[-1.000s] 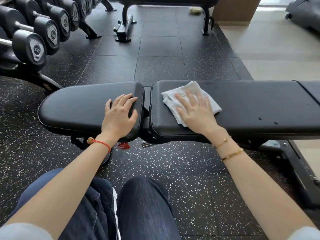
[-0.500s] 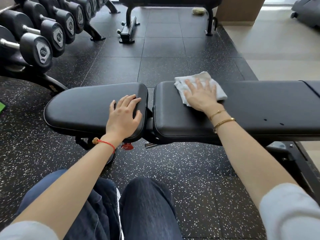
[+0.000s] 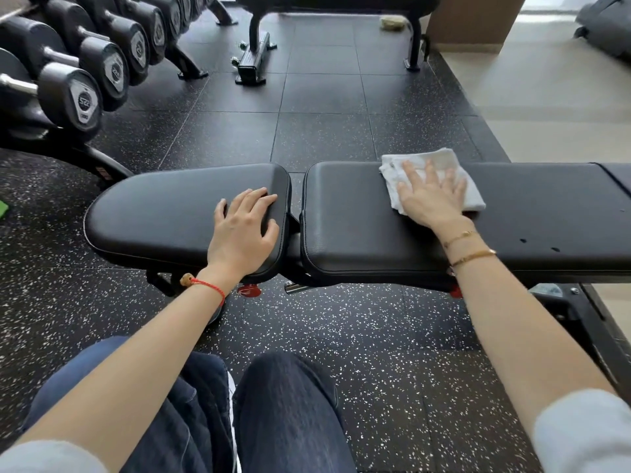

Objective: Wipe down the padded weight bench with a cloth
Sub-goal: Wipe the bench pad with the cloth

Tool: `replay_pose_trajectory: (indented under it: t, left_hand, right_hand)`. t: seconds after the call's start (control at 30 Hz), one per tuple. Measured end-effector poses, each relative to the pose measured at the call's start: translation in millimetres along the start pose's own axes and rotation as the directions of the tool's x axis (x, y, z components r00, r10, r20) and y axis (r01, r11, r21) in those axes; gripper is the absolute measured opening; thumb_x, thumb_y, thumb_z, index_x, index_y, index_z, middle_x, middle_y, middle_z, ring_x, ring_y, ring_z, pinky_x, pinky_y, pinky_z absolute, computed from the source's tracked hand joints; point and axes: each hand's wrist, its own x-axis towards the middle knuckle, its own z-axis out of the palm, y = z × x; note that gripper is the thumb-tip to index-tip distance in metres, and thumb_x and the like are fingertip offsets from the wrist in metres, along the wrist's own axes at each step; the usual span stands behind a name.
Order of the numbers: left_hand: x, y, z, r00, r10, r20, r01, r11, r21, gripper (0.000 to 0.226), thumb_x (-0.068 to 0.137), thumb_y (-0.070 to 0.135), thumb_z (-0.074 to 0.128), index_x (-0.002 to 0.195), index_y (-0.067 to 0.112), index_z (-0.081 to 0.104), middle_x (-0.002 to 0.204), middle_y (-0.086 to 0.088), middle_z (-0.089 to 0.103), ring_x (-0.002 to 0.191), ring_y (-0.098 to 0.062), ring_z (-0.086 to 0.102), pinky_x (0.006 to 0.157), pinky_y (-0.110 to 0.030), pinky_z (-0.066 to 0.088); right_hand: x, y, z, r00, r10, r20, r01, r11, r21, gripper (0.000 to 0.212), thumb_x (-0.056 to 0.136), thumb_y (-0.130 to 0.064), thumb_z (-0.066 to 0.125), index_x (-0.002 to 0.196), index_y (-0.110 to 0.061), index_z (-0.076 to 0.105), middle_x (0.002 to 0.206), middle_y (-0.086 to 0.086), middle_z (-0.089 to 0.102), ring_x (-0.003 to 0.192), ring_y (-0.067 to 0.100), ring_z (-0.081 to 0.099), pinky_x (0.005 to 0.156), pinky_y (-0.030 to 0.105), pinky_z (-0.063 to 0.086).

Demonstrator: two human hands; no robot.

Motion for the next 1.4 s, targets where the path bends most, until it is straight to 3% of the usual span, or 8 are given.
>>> replay_pose_trajectory:
  t: [0.23, 0.37, 0.5, 0.73, 0.8, 0.97, 1.13, 1.4]
  left_hand:
    - [0, -3, 0, 1.0, 0.003, -0.004, -0.003, 1.0, -0.001, 0.045, 0.094, 0.032, 0.048, 0.139, 0.027, 0.049, 0.149, 0.007, 0.044, 0.142, -0.014, 0.033, 0.12, -0.05, 0.015]
    - [0, -4, 0, 1.0, 0.007, 0.011, -0.007, 1.0, -0.001, 0.045, 0.095, 0.034, 0.048, 0.14, 0.029, 0.048, 0.151, 0.007, 0.043, 0.144, -0.014, 0.031, 0.12, -0.048, 0.015]
    - [-1, -5, -1, 1.0, 0.007, 0.016, -0.007, 1.0, -0.01, 0.046, 0.096, 0.034, 0.047, 0.142, 0.029, 0.047, 0.153, 0.007, 0.041, 0.145, -0.014, 0.029, 0.121, -0.048, 0.013]
    - [0, 0, 2, 1.0, -0.007, 0.019, 0.007, 1.0, 0.0, 0.047, 0.097, 0.032, 0.046, 0.143, 0.025, 0.046, 0.154, 0.004, 0.039, 0.146, -0.016, 0.028, 0.121, -0.051, 0.013]
    - [0, 0, 2, 1.0, -0.005, 0.023, 0.005, 1.0, 0.005, 0.047, 0.097, 0.031, 0.045, 0.143, 0.024, 0.046, 0.154, 0.003, 0.039, 0.146, -0.017, 0.028, 0.121, -0.052, 0.013]
    - [0, 0, 1, 0.999, -0.01, 0.041, 0.009, 1.0, 0.013, 0.048, 0.098, 0.032, 0.044, 0.145, 0.025, 0.044, 0.155, 0.003, 0.037, 0.147, -0.016, 0.026, 0.121, -0.052, 0.012]
    - [-2, -2, -1, 0.998, -0.001, 0.058, 0.001, 1.0, 0.013, 0.048, 0.099, 0.033, 0.043, 0.146, 0.025, 0.041, 0.157, 0.004, 0.034, 0.149, -0.016, 0.023, 0.122, -0.05, 0.011]
    - [-2, 3, -1, 1.0, -0.018, 0.009, 0.018, 1.0, -0.003, 0.046, 0.096, 0.03, 0.046, 0.141, 0.024, 0.048, 0.153, 0.004, 0.041, 0.145, -0.017, 0.029, 0.121, -0.05, 0.013]
  right_hand:
    - [-30, -106, 23, 0.934, -0.356, 0.027, 0.357, 0.931, -0.069, 0.055, 0.101, -0.054, 0.016, 0.154, -0.043, 0.01, 0.166, 0.002, 0.0, 0.15, 0.036, -0.006, 0.116, 0.06, -0.01]
    - [-70, -93, 31, 0.89, -0.456, 0.004, 0.455, 0.889, -0.059, 0.054, 0.102, -0.052, 0.017, 0.154, -0.045, 0.008, 0.166, -0.001, -0.002, 0.15, 0.034, -0.011, 0.118, 0.057, -0.01]
    - [-93, -43, 31, 0.924, -0.379, -0.057, 0.376, 0.925, -0.058, 0.053, 0.102, -0.052, 0.015, 0.154, -0.047, 0.003, 0.166, -0.002, -0.001, 0.151, 0.03, -0.008, 0.12, 0.052, -0.009]
    - [-67, 11, 14, 0.998, 0.022, -0.054, -0.022, 1.0, 0.001, 0.053, 0.101, -0.052, 0.015, 0.153, -0.047, 0.008, 0.166, 0.0, -0.002, 0.151, 0.034, -0.006, 0.118, 0.055, -0.011]
    - [-68, -14, 18, 0.998, 0.008, -0.063, -0.008, 1.0, -0.009, 0.053, 0.102, -0.05, 0.015, 0.154, -0.046, 0.008, 0.166, 0.001, -0.002, 0.15, 0.036, -0.003, 0.117, 0.058, -0.011]
    - [-102, -79, 39, 0.958, -0.278, -0.074, 0.277, 0.96, -0.023, 0.053, 0.101, -0.052, 0.014, 0.154, -0.046, 0.008, 0.166, -0.001, -0.002, 0.151, 0.034, -0.005, 0.117, 0.058, -0.01]
    - [-115, -56, 40, 0.924, -0.374, -0.078, 0.373, 0.927, -0.025, 0.052, 0.102, -0.053, 0.012, 0.153, -0.05, 0.004, 0.165, -0.004, -0.002, 0.151, 0.028, -0.008, 0.12, 0.052, -0.011]
    - [-59, -3, 14, 0.999, -0.026, -0.042, 0.026, 1.0, -0.013, 0.051, 0.102, -0.051, 0.016, 0.153, -0.048, 0.01, 0.166, 0.0, 0.0, 0.15, 0.035, -0.004, 0.118, 0.055, -0.011]
